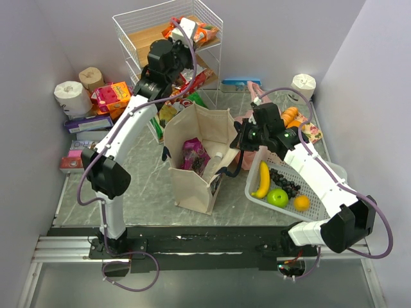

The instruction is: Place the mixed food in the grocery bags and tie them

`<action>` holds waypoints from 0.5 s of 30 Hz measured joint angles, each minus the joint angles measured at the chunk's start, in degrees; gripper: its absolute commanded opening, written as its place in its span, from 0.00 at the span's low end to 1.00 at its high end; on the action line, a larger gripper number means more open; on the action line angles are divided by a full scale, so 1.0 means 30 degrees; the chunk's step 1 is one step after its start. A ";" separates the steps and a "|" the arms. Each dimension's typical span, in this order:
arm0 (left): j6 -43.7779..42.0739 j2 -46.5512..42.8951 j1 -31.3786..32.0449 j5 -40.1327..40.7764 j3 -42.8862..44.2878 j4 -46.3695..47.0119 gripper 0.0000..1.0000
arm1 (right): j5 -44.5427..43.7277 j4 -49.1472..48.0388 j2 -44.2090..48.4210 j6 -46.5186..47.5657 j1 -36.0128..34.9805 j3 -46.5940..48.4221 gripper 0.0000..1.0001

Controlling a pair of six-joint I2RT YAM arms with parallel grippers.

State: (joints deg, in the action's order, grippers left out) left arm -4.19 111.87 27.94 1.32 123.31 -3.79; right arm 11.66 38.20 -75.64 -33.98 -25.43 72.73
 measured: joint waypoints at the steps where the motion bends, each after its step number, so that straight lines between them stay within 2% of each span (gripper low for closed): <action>1: 0.0175 -0.0117 0.0022 0.0000 -0.0291 0.0226 0.01 | 0.0000 0.0007 0.0029 0.0000 0.0000 0.0000 0.03; 7: 0.1501 -0.0772 0.0044 -0.0401 -0.1035 0.1158 0.01 | -0.0044 0.0131 0.0160 0.0000 0.0022 -0.0036 0.03; 15: 0.3315 -0.3162 0.0138 -0.2572 -0.1479 0.1486 0.01 | -0.0066 0.0138 0.0175 0.0000 0.0058 -0.0044 0.03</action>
State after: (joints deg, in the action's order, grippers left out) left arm 5.76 102.39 28.36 -6.39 118.87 0.67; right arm 11.46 38.61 -75.11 -33.98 -25.26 72.60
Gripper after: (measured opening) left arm 0.021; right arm 0.034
